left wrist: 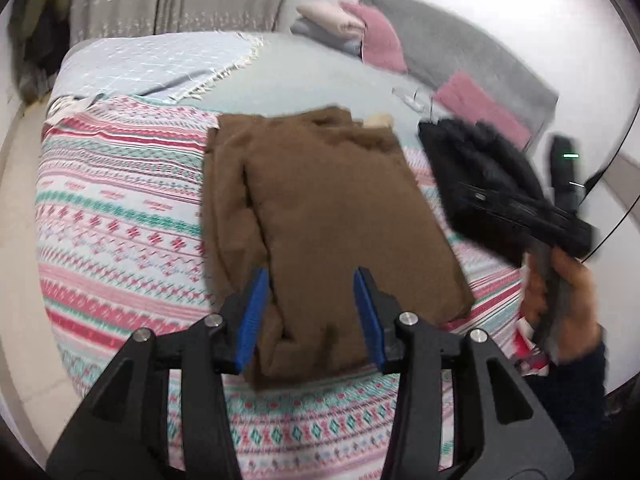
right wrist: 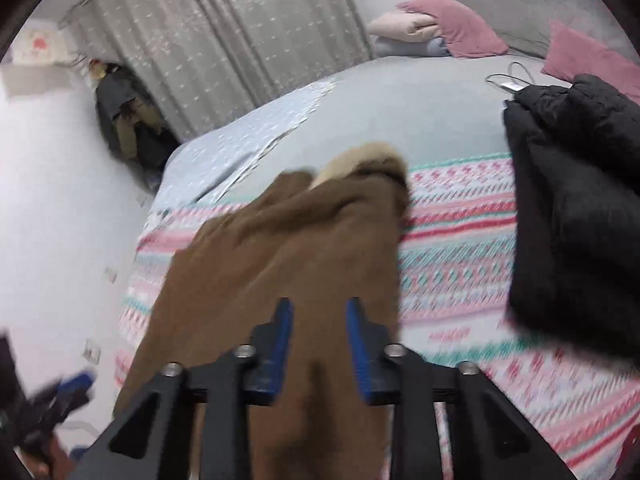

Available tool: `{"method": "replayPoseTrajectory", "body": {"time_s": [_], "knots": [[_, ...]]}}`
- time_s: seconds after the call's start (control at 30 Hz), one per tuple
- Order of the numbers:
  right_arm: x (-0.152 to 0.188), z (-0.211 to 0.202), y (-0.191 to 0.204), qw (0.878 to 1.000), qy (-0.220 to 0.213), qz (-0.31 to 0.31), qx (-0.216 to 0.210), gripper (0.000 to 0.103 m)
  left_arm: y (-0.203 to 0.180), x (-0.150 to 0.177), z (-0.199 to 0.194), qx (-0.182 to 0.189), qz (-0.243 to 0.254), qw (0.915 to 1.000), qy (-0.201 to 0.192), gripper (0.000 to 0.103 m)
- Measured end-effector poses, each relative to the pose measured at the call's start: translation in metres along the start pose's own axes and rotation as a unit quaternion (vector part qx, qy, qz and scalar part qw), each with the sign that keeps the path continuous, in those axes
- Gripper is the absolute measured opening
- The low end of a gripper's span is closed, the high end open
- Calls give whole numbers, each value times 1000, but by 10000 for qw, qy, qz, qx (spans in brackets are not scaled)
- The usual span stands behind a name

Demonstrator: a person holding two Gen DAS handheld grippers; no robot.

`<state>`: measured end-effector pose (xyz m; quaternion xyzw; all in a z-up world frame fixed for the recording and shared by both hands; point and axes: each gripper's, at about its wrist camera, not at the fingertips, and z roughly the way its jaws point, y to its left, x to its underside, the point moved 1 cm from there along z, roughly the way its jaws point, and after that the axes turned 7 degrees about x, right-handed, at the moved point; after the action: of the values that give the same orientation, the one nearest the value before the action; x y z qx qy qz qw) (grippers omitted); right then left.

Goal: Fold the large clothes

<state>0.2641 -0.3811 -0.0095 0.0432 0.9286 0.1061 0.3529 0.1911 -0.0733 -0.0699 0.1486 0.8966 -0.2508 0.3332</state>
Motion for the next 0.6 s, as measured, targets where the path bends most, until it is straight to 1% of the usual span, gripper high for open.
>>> {"method": "replayPoseTrajectory", "body": {"time_s": [0.03,0.07,0.1,0.2,0.27,0.33,0.43,0.5,0.6], "knots": [[9,-4,10,10000,10,-84,8,24,-1,1,9,-39,50,10000,49,37],[22,-9,19,9998,33,-183,41,24,-1,3,16,-126,101,9998,91,27],[34,-11,26,9996,57,-260,74,24,0,8,25,-272,176,9994,151,25],[64,-9,35,9987,241,-376,257,24,1,23,30,-460,328,9984,65,25],[75,-2,36,9973,220,-522,460,24,3,31,35,-558,335,9978,73,25],[80,4,36,9967,197,-565,542,24,3,36,38,-665,309,9973,78,25],[86,15,33,9964,187,-557,615,24,-1,42,49,-909,452,9948,82,25],[90,13,38,9954,119,-626,720,24,-3,44,52,-1019,492,9936,64,25],[92,5,39,9959,1,-516,736,25,-3,42,43,-986,360,9945,-39,25]]}}
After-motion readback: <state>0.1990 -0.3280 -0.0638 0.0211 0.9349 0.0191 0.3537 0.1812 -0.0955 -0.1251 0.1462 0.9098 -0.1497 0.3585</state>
